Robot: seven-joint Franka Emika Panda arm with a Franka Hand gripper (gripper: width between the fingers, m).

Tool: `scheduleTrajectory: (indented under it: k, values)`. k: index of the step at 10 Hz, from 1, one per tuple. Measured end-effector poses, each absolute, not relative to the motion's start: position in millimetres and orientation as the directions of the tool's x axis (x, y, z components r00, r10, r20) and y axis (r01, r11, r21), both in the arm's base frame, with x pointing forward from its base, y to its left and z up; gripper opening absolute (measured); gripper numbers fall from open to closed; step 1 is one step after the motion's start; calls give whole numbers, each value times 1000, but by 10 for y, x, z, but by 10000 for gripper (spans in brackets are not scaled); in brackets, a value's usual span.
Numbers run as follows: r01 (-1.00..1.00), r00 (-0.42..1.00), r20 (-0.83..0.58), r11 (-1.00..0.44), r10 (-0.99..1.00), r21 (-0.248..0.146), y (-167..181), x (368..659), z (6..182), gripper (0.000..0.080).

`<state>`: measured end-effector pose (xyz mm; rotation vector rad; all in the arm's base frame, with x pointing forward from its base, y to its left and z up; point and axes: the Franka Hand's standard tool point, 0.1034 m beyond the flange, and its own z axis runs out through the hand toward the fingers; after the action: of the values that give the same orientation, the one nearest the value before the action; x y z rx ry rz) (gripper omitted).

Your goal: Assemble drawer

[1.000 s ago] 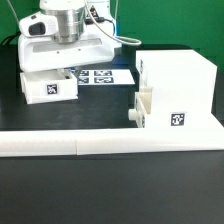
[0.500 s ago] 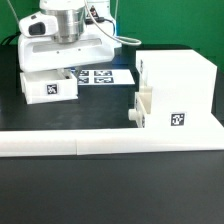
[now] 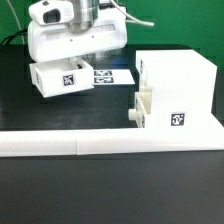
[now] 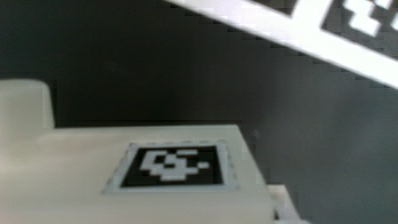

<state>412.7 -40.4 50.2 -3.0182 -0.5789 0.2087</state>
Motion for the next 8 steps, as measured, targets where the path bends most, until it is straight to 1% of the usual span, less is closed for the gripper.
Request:
scheduleTrajectory:
  k: [3, 5, 6, 8]
  values:
    - [399, 909, -95, -913, 405, -80, -337, 4432, 650, 44]
    - [442, 891, -79, -894, 448, -77, -287, 4657, 706, 44]
    - [448, 886, -92, -890, 454, -86, -256, 4721, 708, 44]
    - [471, 874, -90, -877, 478, -90, -257, 4715, 696, 44]
